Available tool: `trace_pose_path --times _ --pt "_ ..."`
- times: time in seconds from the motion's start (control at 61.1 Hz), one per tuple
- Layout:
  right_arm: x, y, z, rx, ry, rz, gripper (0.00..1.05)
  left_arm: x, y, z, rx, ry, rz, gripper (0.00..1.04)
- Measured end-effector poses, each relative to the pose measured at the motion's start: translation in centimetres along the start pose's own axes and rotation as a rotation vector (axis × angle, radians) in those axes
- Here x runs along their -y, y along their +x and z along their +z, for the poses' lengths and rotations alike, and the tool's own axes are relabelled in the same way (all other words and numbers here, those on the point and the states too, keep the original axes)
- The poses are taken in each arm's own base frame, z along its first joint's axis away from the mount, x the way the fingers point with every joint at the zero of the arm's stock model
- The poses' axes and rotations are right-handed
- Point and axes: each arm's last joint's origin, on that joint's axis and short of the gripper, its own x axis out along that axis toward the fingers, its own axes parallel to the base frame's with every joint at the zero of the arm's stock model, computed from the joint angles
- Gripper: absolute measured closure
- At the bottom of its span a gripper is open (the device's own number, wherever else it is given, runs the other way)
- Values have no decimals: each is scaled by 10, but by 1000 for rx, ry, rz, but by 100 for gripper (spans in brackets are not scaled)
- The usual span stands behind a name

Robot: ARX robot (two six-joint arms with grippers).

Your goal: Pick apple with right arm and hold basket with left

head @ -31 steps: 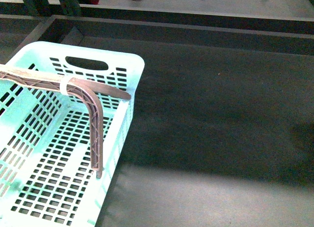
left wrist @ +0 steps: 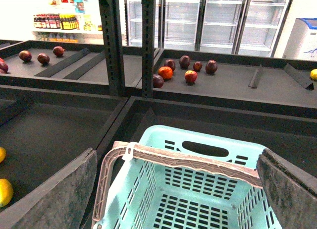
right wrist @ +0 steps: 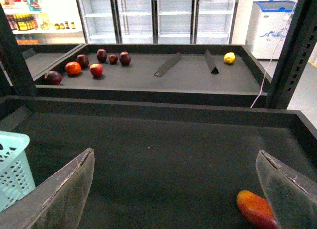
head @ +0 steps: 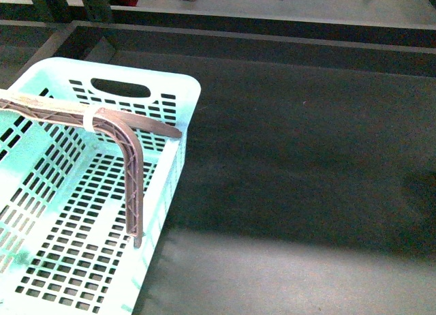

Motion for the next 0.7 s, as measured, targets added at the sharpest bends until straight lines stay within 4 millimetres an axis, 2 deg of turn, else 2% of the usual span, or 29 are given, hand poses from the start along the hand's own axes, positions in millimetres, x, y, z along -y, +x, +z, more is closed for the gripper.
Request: trace_pose_path --times 0.016,0.065,0.115,0.164,0.18,0.213,0.262,0.507,0.703 --pt "0 0 0 0 0 0 9 0 0 -1 -40 -26 -22 7" --pt "0 0 0 0 0 1 9 2 2 1 -296 -255 -105 7" --pt "0 0 0 0 0 1 9 5 9 6 -424 -494 -89 7" --pt "0 0 0 0 0 1 9 7 18 15 -456 -686 -78 7" --pt "0 0 0 0 0 1 9 7 19 17 -457 -701 -81 7" --pt "0 0 0 0 0 1 9 7 31 25 -457 -871 -79 7" --pt "0 0 0 0 0 1 9 6 45 28 -461 -995 -51 7" --pt "0 0 0 0 0 1 9 2 102 -4 -609 -1195 129 7" --pt "0 0 0 0 0 1 9 -3 135 -12 -629 -1221 190 7"
